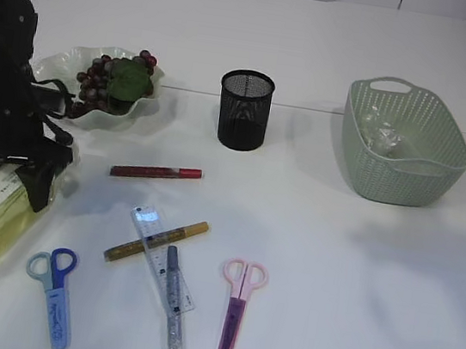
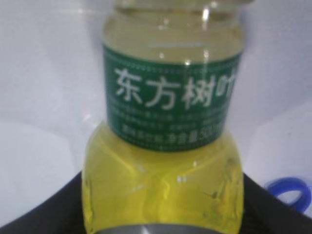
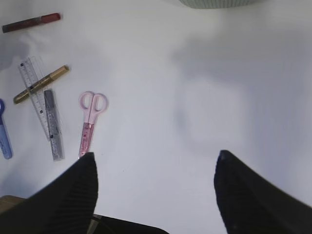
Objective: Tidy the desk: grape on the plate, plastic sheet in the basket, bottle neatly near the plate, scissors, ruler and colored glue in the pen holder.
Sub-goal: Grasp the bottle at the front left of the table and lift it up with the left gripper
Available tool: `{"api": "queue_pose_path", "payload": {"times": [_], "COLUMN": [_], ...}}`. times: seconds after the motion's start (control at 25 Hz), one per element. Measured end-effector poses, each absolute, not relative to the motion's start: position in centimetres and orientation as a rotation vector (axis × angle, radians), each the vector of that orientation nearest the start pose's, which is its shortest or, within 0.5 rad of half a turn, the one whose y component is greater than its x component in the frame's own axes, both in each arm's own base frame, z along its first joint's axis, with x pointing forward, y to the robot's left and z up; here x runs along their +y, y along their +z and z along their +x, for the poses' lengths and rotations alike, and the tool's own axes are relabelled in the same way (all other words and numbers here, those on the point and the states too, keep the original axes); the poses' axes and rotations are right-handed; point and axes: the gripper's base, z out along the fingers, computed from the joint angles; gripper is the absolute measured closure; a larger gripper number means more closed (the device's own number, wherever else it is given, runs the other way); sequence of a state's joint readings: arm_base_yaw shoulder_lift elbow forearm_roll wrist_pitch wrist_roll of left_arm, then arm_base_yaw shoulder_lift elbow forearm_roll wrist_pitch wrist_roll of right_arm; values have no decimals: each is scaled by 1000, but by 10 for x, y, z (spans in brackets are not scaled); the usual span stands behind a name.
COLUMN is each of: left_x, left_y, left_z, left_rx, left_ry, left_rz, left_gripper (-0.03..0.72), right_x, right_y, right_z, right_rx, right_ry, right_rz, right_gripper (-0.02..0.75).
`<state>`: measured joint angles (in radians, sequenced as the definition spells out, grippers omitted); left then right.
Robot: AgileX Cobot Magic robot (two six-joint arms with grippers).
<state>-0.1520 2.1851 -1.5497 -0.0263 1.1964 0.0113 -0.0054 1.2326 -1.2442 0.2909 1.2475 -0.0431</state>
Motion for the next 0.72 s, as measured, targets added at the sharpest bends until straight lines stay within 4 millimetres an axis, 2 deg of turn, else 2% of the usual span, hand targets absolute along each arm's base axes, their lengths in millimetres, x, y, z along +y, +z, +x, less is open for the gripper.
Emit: {"api": "queue_pose_path", "payload": {"times": [0.12,0.32,0.48,0.64,0.72], "left_x": [-63,-62,-61,-55,-52], "left_y": [142,192,225,241,242], "left_z": [400,396,388,366,349], "left_rx": [3250,3115,3004,2881,2821], "left_ry": [-47,-66,-76,-60,-57], "left_rz": [210,153,104,69,66], "left_gripper": [248,249,250,250,250], "right_x": [24,23,23,23,23], "right_y": [369,369,369,369,369], "right_z": [227,227,227,227,227], "right_rx": [2689,2690,2690,2690,2690], "right_ry": [386,381,378,377,377], "right_rz": [-6,-6,-8,-10,-10], "right_gripper": [163,163,163,163,163]}}
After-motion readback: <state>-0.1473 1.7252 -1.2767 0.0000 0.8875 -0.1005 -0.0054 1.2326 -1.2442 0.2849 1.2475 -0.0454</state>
